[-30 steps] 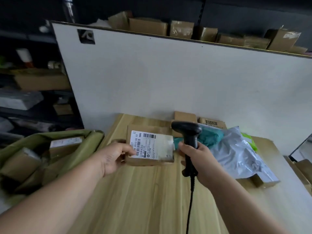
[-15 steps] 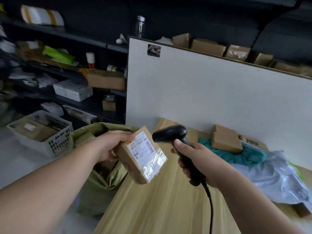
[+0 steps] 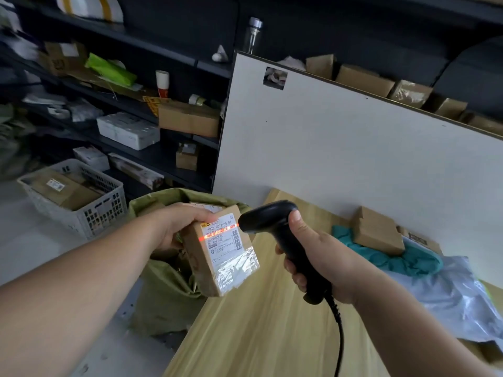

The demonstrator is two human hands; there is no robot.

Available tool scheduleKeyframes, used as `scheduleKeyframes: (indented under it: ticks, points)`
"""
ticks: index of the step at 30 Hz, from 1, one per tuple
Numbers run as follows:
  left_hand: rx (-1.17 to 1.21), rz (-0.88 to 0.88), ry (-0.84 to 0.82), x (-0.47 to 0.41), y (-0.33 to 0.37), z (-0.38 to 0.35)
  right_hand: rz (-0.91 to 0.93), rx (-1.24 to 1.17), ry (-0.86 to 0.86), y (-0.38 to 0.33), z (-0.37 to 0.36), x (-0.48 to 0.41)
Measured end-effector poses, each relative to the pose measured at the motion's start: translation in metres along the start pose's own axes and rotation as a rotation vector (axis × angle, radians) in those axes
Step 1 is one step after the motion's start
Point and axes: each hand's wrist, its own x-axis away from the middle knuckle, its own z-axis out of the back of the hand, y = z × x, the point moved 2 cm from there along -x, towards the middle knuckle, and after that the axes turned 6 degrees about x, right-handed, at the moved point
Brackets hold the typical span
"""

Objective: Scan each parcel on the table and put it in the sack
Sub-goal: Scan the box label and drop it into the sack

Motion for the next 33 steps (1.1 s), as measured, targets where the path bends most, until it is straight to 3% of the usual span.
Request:
scheduleKeyframes:
  ticks: [33]
  points:
    - [-0.120, -0.035, 0.029, -0.027, 0.009, 0.025, -0.042, -0.042, 0.007, -0.015, -0.008, -0.023]
